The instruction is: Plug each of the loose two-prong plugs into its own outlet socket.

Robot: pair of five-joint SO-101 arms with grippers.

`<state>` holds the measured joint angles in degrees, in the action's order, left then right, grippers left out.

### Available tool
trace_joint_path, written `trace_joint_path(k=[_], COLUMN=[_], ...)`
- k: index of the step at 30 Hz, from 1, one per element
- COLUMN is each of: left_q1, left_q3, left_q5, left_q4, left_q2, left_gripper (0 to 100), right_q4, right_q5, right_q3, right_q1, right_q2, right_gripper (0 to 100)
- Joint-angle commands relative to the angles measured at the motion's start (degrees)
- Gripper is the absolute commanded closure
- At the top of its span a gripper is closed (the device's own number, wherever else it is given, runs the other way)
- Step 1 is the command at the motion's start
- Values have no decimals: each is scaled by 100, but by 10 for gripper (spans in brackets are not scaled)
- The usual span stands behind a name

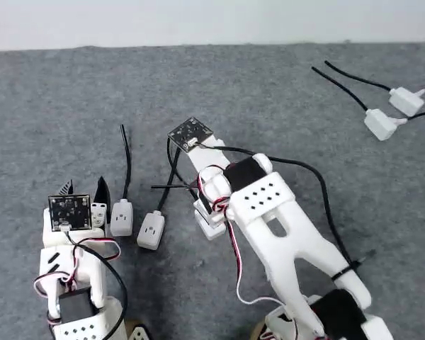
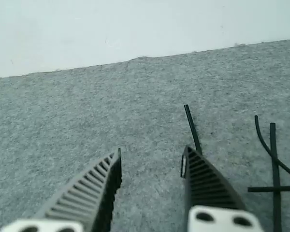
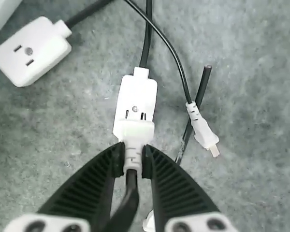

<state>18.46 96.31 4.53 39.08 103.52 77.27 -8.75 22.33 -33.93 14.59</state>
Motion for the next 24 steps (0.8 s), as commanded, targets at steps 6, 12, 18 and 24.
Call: trace_joint_path(k=[6, 12, 18, 24], left_q1=[-18, -18, -18, -18], left_q3=[-92, -92, -92, -92], left_q5=[53, 53, 53, 53], left_q4=[0, 0, 0, 0], left_q2=[70, 70, 70, 70], left_gripper=[808, 808, 808, 808], right_q4=[66, 75, 22, 13], right_q5=[-70, -70, -70, -70], right_q3=[-35, -44, -70, -53], right_q1=[13, 40, 13, 13], right_q2=[277, -198, -444, -505], right_gripper=[991, 991, 991, 991])
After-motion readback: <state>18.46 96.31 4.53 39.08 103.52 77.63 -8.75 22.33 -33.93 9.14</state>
